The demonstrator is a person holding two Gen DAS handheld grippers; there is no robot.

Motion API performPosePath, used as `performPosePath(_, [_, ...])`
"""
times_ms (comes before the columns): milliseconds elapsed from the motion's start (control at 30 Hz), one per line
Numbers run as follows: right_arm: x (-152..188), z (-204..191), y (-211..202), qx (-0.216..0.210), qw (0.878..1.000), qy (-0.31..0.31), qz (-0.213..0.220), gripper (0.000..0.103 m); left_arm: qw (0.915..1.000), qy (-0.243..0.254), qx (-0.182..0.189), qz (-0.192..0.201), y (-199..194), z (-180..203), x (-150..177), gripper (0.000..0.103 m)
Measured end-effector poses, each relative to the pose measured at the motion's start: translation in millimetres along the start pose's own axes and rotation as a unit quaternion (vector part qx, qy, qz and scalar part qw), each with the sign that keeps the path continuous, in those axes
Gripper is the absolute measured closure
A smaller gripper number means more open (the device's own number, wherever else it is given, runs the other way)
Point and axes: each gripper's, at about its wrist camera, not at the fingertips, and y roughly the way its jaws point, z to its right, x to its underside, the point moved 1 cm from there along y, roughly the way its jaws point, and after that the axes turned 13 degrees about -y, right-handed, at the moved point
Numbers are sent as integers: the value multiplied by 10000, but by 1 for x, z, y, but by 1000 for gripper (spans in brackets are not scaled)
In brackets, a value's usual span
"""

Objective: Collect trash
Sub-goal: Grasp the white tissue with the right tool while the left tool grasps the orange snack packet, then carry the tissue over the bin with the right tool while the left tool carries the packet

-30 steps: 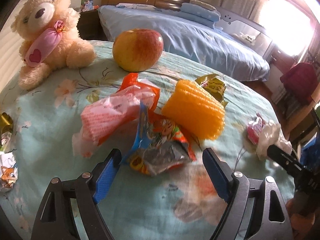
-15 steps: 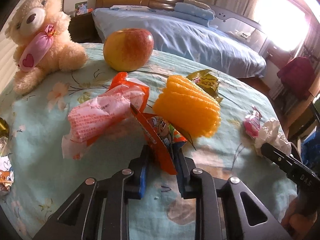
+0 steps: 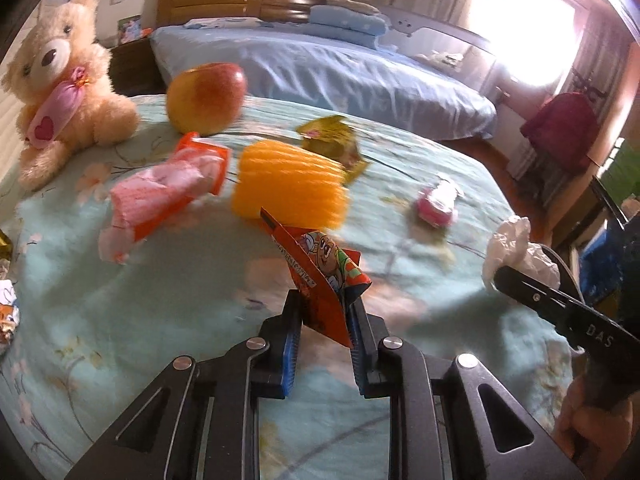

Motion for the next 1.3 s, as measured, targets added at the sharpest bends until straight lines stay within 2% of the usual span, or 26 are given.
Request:
performPosePath(500, [26, 36, -47, 293, 9987, 362, 207, 55, 9967, 625, 471, -201, -3, 61, 21, 83])
performPosePath(1300, [65, 110, -102, 995, 9898, 960, 341, 55, 9836, 1440, 950, -530, 25, 150, 46, 82])
